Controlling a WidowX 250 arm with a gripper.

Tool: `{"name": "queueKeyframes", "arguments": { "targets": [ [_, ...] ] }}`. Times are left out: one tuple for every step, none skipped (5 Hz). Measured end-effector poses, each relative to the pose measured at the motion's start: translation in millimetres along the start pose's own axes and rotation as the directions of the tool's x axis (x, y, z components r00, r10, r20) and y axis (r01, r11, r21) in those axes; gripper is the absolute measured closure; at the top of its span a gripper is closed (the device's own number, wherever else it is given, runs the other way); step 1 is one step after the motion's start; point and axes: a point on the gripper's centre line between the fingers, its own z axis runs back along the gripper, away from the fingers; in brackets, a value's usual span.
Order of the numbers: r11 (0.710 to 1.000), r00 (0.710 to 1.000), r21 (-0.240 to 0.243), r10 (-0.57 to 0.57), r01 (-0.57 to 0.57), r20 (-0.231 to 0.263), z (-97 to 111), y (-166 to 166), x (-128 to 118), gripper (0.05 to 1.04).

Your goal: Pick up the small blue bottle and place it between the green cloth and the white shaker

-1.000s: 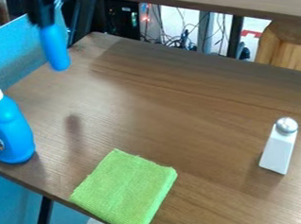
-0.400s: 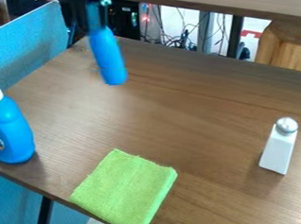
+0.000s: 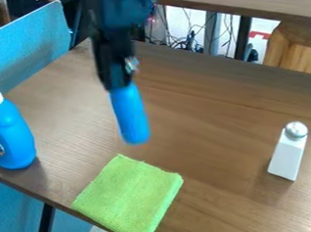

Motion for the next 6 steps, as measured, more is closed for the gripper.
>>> {"name": "queueKeyframes", "arguments": {
  "targets": [
    [0.997,0.998,0.049,-0.058,0.058,0.012,-23.1,-36.5,20.4,0.728],
    [0.992,0.993,0.051,-0.117,0.117,0.013,-35.3,-58.2,37.9,0.728],
    [0.987,0.988,0.043,-0.152,0.152,-0.005,-46.4,-68.8,53.9,0.728],
    [0.982,0.983,0.047,-0.183,0.183,-0.015,-54.6,-75.7,67.0,0.728],
    [0.977,0.978,0.055,-0.202,0.205,-0.041,-73.4,-82.3,75.7,0.728],
    [0.969,0.972,0.086,-0.231,0.233,-0.039,-77.1,-86.3,84.1,0.728]
  ]
}}
